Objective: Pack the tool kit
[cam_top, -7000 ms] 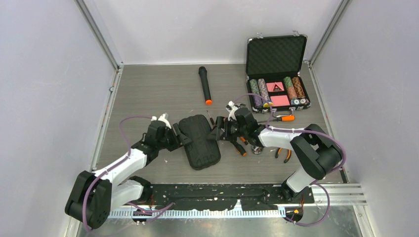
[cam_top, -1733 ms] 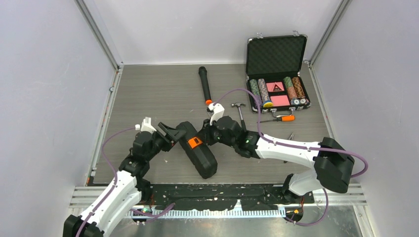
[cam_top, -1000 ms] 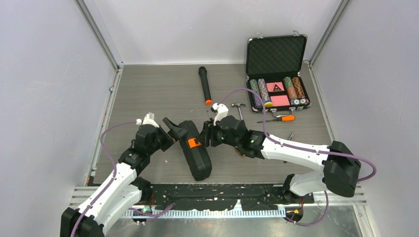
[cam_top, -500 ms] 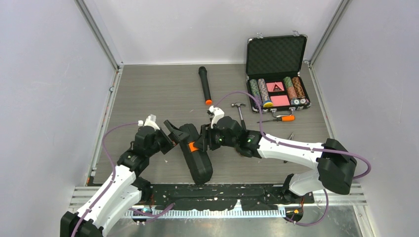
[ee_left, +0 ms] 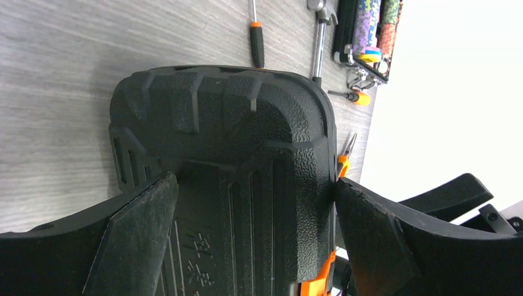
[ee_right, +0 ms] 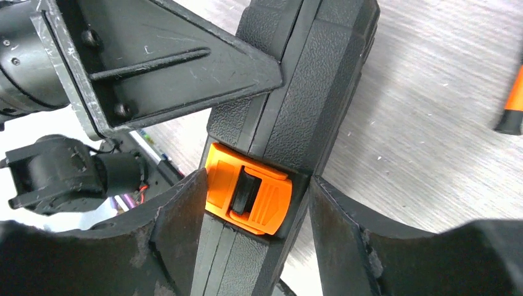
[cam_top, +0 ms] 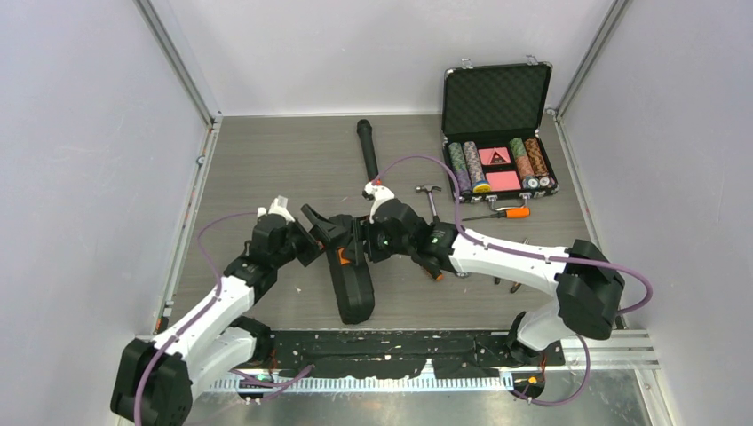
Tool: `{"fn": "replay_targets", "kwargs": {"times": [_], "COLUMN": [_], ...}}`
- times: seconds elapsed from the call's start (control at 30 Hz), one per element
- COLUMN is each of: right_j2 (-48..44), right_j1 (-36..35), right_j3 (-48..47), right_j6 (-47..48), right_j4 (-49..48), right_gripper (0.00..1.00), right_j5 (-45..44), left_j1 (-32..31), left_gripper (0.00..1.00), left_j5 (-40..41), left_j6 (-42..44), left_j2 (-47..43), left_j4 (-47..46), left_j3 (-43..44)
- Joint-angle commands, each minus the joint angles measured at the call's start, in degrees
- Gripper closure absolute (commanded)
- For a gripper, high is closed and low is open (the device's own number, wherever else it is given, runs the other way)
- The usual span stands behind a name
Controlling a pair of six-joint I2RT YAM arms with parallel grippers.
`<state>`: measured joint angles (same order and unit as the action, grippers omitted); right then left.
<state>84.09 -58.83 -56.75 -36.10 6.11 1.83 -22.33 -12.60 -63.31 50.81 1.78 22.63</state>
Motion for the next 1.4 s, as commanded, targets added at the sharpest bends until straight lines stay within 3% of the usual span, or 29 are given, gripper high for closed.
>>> {"fn": "replay_targets", "kwargs": {"times": [0.0,0.1,0.3,0.67,0.8,1.0,1.37], "right_j2": [3.17,4.65,7.3,9.24,8.24,5.63,0.12], "right_j1": [-0.76,-0.76,-0.45,-0.04,0.19,0.21,0.85], "right_j3": [-5.52,-9.04,-15.46,-14.81,-13.57,-11.99,-7.1], "right_j6": [4.65,6.95,13.24,14.1,13.72,13.1,5.62], "right_j4": [3.13,5.26,9.41,8.2,7.08,4.94,1.83], "right_gripper": [0.4,0.46,0.47,0.47,0.47,0.47,0.48], "right_j5": [-5.0,-9.42,-15.64,-15.0,-13.59,-11.05,-7.86], "left_j1": [-0.18,0.48,3.31,3.87,3.87,3.87,3.52], "left_gripper": [0.05,0.05,0.01,0.0,0.01,0.07,0.34], "left_j5": [-1.24,-2.37,-7.52,-4.09,-3.91,-5.23,-4.33], "left_j6": [0.77,1.87,3.68,7.39,8.43,9.52,7.6], "left_j2": [5.01,8.27,14.28,4.9,5.28,10.16,12.77], "left_j4": [-4.39,-6.64,-7.71,1.28,2.25,1.9,-0.27], "left_j3": [2.71,4.91,10.37,7.45,7.06,7.99,4.36]}}
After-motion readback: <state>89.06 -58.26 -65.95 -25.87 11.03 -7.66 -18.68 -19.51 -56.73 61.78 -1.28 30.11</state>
